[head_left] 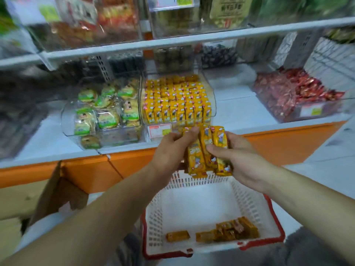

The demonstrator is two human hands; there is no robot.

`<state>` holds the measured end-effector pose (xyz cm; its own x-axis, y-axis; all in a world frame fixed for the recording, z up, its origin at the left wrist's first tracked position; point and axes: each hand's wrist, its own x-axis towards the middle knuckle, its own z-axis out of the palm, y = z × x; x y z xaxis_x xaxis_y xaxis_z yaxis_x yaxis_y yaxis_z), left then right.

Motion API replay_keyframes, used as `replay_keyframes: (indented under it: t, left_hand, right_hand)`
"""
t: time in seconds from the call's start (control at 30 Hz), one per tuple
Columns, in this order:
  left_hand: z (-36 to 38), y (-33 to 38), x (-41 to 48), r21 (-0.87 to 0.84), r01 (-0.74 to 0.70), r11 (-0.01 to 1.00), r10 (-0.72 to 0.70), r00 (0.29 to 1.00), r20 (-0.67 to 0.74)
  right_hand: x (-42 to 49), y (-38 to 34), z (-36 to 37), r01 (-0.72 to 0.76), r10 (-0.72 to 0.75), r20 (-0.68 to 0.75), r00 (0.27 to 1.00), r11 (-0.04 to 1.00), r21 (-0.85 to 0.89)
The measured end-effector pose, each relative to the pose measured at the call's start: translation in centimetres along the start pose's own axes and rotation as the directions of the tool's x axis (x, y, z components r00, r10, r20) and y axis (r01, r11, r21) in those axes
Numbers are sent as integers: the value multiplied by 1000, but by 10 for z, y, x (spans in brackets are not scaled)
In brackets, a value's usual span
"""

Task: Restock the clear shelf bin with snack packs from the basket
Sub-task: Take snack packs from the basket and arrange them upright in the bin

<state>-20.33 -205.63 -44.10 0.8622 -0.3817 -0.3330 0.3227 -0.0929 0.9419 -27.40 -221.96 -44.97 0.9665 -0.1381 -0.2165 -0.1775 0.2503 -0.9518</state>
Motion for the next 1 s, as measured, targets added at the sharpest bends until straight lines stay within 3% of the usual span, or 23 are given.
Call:
replay_keyframes:
  t: [0.17,0.37,0.57,0.63,0.7,0.8,1.0]
  left_hand:
    - [8,-11,-8,-135,-31,990,20,996,-85]
    - [-5,-3,2,-209,21,978,-28,999,-31]
    - [-19,12,9,-180,-34,983,36,999,13]
    - [-29,19,9,-173,-35,984,40,999,24]
    - [-41,27,7,-142,-65,988,67,998,10]
    - [-64,38,5,-90,-120,989,117,992,-42]
    - [-102,49,-1,-123,-118,985,101,985,-138]
  right_hand:
    - [1,8,19,74,-76,-17,997,994,-84]
    - [15,12,25,43,-42,22,999,995,-87]
    - [22,-5,23,-137,104,137,985,955,265]
    - [24,-11,23,-124,84,142,986,942,310]
    - [28,-18,24,-30,13,70,997,971,238]
    - [47,-28,26,78,-80,-42,996,996,-47]
    - [116,-57,50,269,-329,-73,941,865,-424]
